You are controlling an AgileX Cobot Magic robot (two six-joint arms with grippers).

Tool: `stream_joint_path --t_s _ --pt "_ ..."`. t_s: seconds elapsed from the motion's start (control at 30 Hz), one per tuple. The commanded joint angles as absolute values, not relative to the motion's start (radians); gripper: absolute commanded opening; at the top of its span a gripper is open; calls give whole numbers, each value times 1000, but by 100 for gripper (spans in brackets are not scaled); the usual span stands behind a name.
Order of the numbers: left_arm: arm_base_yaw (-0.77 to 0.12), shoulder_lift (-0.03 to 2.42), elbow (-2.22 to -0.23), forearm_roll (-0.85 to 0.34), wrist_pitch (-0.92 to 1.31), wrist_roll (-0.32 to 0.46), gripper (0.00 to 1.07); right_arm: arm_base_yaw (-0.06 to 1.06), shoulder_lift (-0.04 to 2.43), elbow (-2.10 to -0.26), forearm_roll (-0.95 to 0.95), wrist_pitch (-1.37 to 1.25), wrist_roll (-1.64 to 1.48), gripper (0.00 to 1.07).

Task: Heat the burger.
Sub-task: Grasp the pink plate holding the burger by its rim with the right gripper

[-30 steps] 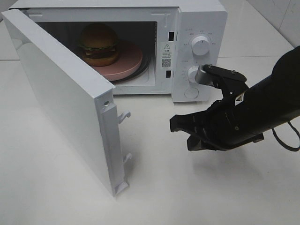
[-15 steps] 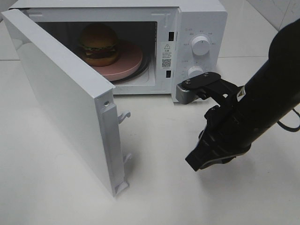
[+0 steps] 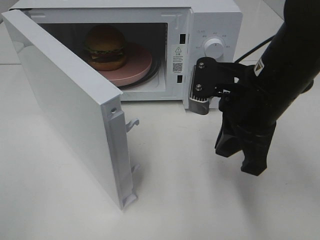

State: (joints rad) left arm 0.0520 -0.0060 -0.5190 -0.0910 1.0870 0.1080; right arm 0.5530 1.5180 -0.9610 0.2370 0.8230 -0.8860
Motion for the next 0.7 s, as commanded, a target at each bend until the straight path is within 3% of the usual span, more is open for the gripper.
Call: stream_joint_path --t_s 0.03,0.47,0.67,0.7 --pt "51 -21 -517 -95 1075 104 98 548 1507 -1012 168 838 -1064 7" --pt "51 -21 -517 -95 1075 104 98 548 1507 -1075 62 761 -1417 17" --pt "51 -21 -517 -95 1075 104 98 548 1507 -1075 26 654 -1451 33" --pt "51 -21 -517 -95 1075 104 98 548 1507 -1075 7 618 -1451 42"
